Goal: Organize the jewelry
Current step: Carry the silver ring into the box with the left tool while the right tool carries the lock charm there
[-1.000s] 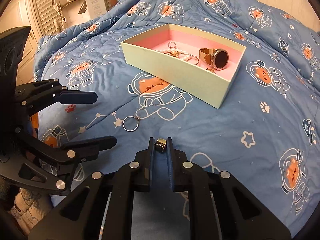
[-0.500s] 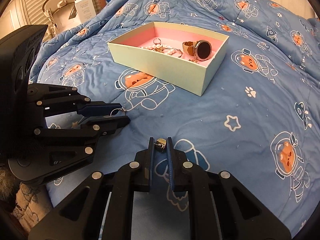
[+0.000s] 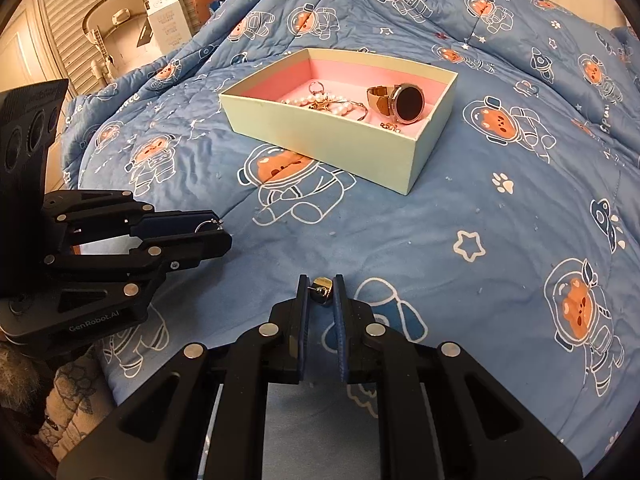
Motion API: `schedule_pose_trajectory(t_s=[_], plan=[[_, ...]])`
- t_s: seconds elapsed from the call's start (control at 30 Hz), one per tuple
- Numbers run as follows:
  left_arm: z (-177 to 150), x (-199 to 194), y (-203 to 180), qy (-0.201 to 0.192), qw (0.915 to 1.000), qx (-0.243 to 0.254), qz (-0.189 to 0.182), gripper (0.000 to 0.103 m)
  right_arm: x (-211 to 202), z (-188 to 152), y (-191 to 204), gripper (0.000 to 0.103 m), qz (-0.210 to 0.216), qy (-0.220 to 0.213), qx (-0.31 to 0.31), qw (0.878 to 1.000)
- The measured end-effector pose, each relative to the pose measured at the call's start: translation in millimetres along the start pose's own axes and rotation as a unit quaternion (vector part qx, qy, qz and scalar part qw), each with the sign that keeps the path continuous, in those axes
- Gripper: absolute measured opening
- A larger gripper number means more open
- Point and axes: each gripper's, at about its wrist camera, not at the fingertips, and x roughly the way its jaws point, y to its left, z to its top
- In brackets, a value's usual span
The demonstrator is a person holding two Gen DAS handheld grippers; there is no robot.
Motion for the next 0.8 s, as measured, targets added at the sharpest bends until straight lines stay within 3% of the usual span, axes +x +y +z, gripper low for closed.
schedule_pose_trajectory(t_s=[0.37,0.8], plan=[[31.0,-31.3,21.4,-0.038,0.9988,-0.028,-0.012,0.017,-26.9,38.4,10.2,0.012,0.039,-0.033,-0.010,0.999],[79.5,-20.2,34.7,-0.036,0.9987,0.011,0.034,0.017,-26.3,104.4,1.0,0.012,0.032,-0.053,-0.040,0.997]])
